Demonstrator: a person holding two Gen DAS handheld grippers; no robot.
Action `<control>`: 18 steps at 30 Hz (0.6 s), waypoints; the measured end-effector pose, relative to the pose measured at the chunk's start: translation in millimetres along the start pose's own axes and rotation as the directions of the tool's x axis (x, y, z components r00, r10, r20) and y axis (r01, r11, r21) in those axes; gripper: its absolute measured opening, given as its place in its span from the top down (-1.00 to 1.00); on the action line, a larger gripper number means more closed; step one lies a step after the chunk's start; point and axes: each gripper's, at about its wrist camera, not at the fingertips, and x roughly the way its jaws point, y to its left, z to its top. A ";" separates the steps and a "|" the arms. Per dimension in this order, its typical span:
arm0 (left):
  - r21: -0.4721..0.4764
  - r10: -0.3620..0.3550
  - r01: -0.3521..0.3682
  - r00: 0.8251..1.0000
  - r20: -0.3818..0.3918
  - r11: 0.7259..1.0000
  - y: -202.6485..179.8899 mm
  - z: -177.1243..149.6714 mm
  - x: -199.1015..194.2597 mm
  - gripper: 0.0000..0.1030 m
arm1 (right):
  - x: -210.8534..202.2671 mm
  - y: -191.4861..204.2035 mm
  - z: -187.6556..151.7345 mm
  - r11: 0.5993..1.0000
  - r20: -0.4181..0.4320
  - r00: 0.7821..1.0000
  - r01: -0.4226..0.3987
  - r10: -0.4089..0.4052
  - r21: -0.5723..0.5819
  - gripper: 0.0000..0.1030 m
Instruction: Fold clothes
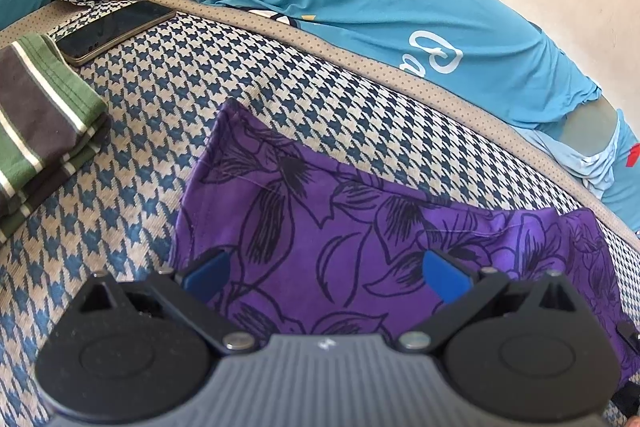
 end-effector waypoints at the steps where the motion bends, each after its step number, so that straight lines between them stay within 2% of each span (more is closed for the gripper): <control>1: 0.001 0.000 0.000 1.000 0.000 1.000 0.0 -0.1 -0.1 -0.99 | 2.9 -0.2 -0.2 1.000 -0.006 1.000 -0.013 0.013 0.008 -0.12; 5: 0.004 0.000 0.000 1.000 -0.003 1.000 0.8 -0.3 0.2 -0.99 | 7.7 -5.8 -1.7 0.996 -0.020 0.998 -0.054 0.055 0.074 -0.13; 10: 0.002 0.000 0.000 1.000 -0.010 1.000 0.6 -0.7 1.7 -0.99 | 9.3 -6.0 -4.0 0.986 -0.050 0.990 -0.123 0.129 0.113 -0.44; 13: 0.015 0.003 -0.003 1.000 -0.012 1.000 -1.5 -2.0 2.4 -0.99 | 13.4 0.2 -7.3 0.988 -0.078 0.987 -0.134 0.140 0.074 -0.45; 16: 0.018 0.008 -0.008 1.000 -0.015 1.000 -1.7 -2.8 3.5 -0.99 | 16.7 11.0 -12.9 0.990 -0.104 0.985 -0.141 0.139 -0.016 -0.42; 17: 0.017 0.009 -0.009 1.000 -0.016 1.000 -1.3 -2.8 3.7 -0.99 | 16.8 15.5 -16.3 0.989 -0.104 0.987 -0.133 0.126 -0.062 -0.36; 18: 0.016 0.010 -0.009 1.000 -0.016 1.000 -0.9 -2.7 3.9 -0.99 | 16.9 20.0 -19.4 0.986 -0.103 0.988 -0.123 0.112 -0.108 -0.20</control>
